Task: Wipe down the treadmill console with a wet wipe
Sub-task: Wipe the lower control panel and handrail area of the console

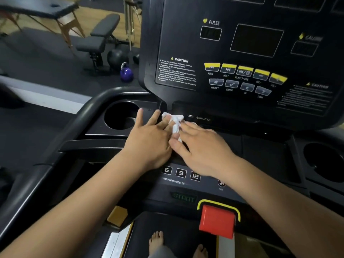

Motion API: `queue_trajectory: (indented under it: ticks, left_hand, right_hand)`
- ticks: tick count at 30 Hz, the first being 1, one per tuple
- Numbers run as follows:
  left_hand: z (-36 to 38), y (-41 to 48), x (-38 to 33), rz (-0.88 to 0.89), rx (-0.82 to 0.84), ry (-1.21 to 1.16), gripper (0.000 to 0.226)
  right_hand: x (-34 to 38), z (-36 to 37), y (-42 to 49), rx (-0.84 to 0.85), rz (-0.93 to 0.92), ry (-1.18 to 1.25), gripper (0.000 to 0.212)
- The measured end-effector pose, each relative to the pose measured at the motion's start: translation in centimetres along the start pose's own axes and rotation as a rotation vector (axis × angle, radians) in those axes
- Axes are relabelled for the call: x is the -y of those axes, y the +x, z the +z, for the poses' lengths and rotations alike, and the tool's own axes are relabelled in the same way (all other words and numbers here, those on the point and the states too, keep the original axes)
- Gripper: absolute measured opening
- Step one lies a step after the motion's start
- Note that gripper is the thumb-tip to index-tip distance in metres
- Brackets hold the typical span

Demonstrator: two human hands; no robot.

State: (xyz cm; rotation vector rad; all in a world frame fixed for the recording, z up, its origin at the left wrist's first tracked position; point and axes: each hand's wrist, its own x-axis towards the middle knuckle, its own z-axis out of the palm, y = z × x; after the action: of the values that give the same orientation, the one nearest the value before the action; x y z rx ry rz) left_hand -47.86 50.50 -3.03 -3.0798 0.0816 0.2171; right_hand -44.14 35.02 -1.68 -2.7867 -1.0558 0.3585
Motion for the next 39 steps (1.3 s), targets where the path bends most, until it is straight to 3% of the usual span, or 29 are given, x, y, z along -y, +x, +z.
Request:
queue_trajectory:
  ticks: [6, 12, 20, 26, 30, 33, 39]
  left_hand:
    - [0.4, -5.5, 0.6, 0.101, -0.051, -0.168, 0.078]
    - [1.3, -0.9, 0.4, 0.042, 0.039, -0.24, 0.082]
    - [1.2, -5.8, -0.4, 0.004, 0.037, -0.224, 0.085]
    - [1.2, -2.2, 0.0, 0.081, -0.036, -0.161, 0.088]
    - [1.4, -5.7, 0.6, 0.143, -0.071, -0.236, 0.085]
    - [1.0, -5.4, 0.8, 0.132, -0.006, -0.274, 0.091]
    - [-0.1, -1.4, 1.2, 0.158, -0.095, -0.22, 0.087]
  right_hand:
    - [-0.4, 0.2, -5.5, 0.085, -0.019, 0.049, 0.088]
    - [-1.0, 0.1, -1.4, 0.036, 0.029, -0.003, 0.078]
    - [-0.6, 0.3, -5.5, 0.122, -0.009, 0.008, 0.084]
    - [-0.6, 0.6, -0.9, 0.012, -0.038, -0.026, 0.083]
    - [-1.4, 0.7, -4.3, 0.065, -0.129, -0.063, 0.09]
    - [-2.1, 0.4, -5.2, 0.094, -0.117, -0.067, 0.087]
    - [-1.6, -1.4, -1.6, 0.006, -0.091, -0.042, 0.08]
